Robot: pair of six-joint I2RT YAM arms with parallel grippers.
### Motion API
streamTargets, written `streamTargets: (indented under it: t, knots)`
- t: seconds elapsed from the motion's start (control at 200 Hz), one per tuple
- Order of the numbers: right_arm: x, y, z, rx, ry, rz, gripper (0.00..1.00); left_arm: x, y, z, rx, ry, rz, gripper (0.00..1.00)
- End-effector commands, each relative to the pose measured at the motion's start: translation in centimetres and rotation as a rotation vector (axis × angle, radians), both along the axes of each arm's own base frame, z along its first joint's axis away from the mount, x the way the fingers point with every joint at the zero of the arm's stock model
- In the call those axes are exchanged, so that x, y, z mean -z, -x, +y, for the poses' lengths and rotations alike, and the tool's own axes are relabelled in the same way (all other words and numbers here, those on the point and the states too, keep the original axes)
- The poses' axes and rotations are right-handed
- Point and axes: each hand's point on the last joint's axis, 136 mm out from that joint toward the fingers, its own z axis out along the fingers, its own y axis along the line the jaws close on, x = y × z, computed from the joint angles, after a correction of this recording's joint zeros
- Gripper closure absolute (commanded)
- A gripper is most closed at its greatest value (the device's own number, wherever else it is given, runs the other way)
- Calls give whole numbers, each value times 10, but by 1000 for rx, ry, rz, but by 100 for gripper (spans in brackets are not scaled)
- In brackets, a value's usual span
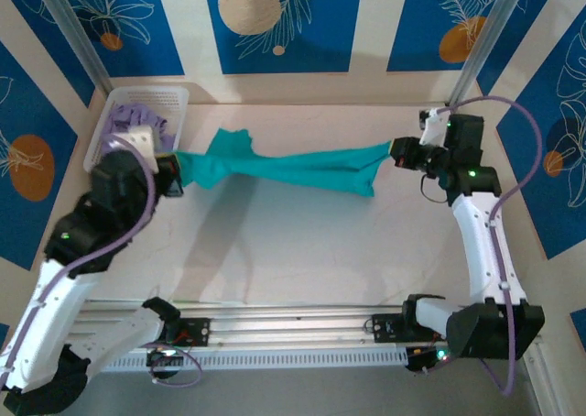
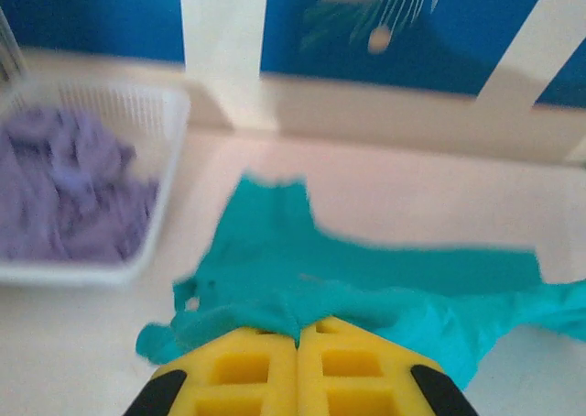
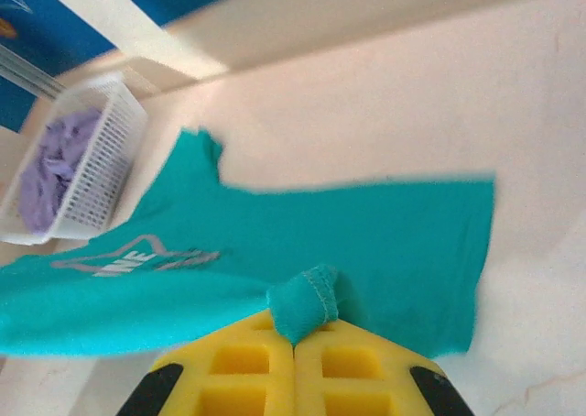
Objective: Fold the inside-out t-shirt
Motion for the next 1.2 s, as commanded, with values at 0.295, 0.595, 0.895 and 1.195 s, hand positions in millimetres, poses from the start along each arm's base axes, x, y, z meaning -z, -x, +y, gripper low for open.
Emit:
streamTargets:
  t: [0.295, 0.595, 0.895, 1.195]
  knots:
    - [-127, 70, 4, -25, 62, -355, 100, -116, -7, 43, -178, -283, -224, 100]
    - [-108, -9, 3, -58, 33, -323, 100, -74, -129, 41, -179, -180, -74, 100]
    - [-132, -54, 6, -108, 16, -314, 100, -84, -170, 32, -99, -78, -101, 100]
    - [-170, 2, 9, -101, 56, -400, 100, -137, -88, 33, -42, -13, -286, 100]
